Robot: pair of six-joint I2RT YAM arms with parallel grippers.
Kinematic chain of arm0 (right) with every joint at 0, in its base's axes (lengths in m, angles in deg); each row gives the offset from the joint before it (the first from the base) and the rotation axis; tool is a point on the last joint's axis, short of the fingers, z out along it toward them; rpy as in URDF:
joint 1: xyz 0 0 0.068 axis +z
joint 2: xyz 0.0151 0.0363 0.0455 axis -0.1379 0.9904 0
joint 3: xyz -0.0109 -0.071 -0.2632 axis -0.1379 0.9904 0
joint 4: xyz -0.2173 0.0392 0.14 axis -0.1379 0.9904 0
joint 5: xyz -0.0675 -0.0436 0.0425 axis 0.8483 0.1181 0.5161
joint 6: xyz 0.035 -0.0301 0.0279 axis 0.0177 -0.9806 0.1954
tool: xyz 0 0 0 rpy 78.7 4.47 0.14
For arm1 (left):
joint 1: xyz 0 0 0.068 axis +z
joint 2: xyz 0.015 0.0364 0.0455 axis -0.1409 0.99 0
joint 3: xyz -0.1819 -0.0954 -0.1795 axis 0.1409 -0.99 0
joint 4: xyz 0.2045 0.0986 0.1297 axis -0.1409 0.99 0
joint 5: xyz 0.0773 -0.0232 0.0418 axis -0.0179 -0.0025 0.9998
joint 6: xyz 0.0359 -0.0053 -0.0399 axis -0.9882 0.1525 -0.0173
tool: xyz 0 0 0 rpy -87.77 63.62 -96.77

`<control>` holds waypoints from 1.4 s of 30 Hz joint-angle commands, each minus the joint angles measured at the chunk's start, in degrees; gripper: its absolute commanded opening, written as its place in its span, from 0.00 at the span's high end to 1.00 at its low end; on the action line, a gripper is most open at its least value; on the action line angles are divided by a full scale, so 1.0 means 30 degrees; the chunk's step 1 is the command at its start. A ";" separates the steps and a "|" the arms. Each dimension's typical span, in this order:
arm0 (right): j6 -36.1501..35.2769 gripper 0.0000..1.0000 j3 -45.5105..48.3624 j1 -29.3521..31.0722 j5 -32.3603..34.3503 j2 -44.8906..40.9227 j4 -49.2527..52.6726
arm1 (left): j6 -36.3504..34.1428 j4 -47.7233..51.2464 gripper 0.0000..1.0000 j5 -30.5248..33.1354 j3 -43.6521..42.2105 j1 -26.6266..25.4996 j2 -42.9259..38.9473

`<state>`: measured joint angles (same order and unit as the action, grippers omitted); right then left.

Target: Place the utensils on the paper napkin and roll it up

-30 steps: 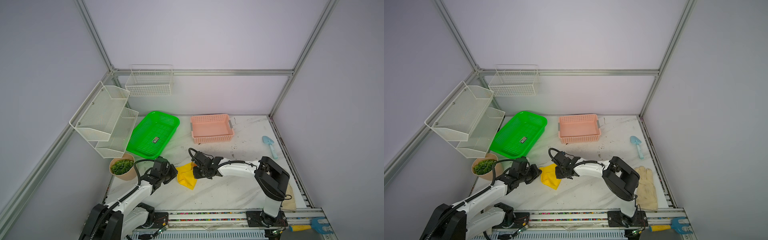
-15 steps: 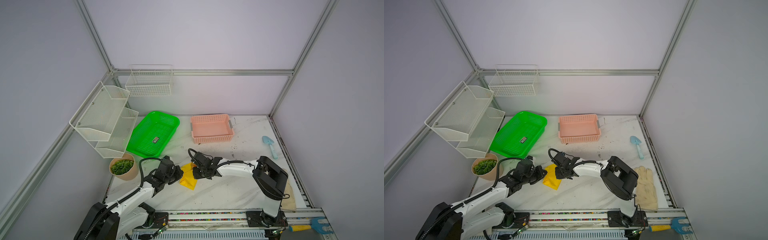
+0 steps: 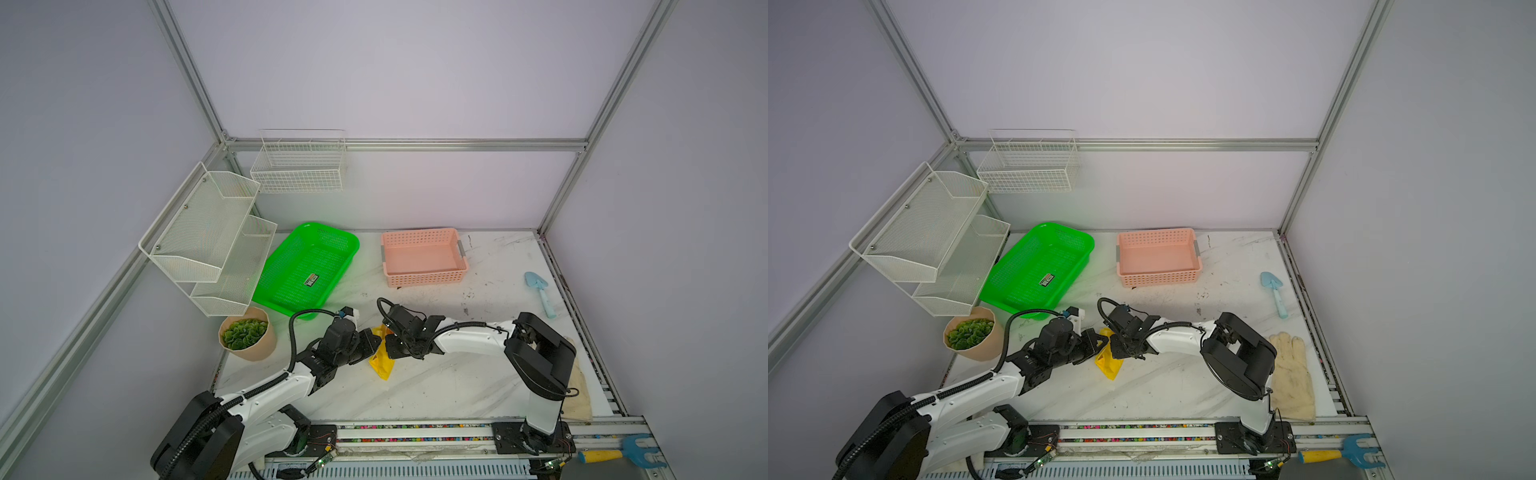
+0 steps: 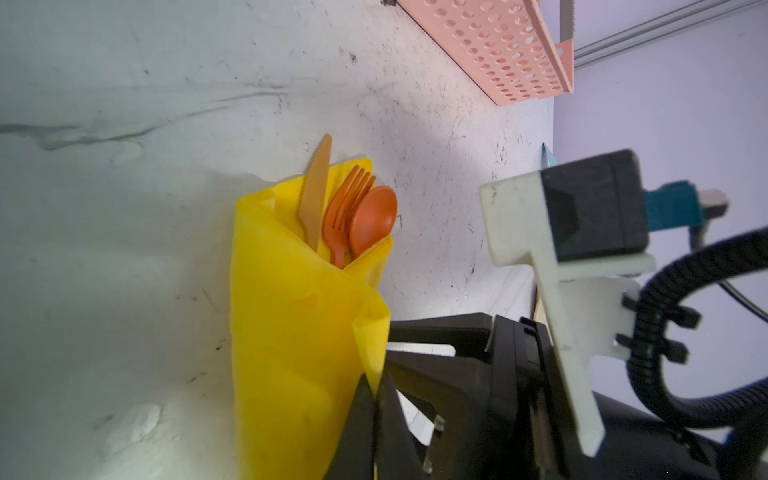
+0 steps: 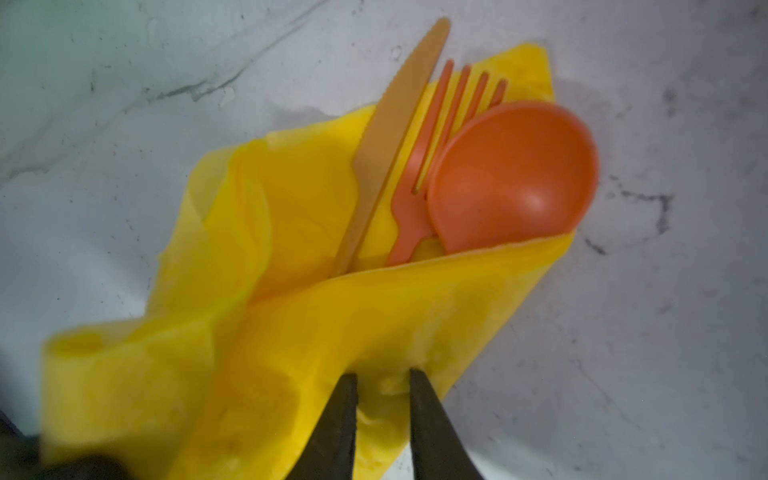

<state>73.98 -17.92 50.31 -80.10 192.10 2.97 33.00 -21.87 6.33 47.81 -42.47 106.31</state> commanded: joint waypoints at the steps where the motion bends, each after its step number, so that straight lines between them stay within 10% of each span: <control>1: 0.0118 0.74 0.0421 0.0042 -0.0273 0.0192 -0.0401 | 0.0358 -0.2171 0.96 -0.0381 0.1022 -0.0371 0.0055; 26: 0.1184 0.61 0.2310 -0.1350 0.0338 -0.5267 -0.0454 | -0.0133 -0.2729 0.97 -0.2247 0.0722 -0.0978 0.3260; 42: -0.0333 0.65 0.1256 -0.3270 -0.1424 -0.1754 -0.1028 | -0.1617 -0.1183 0.98 -0.1233 0.2581 -0.3090 0.4237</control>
<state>74.14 -11.69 40.83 -83.99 186.26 0.63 30.49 -25.47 2.06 50.74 -50.91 118.46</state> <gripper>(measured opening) 0.356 0.048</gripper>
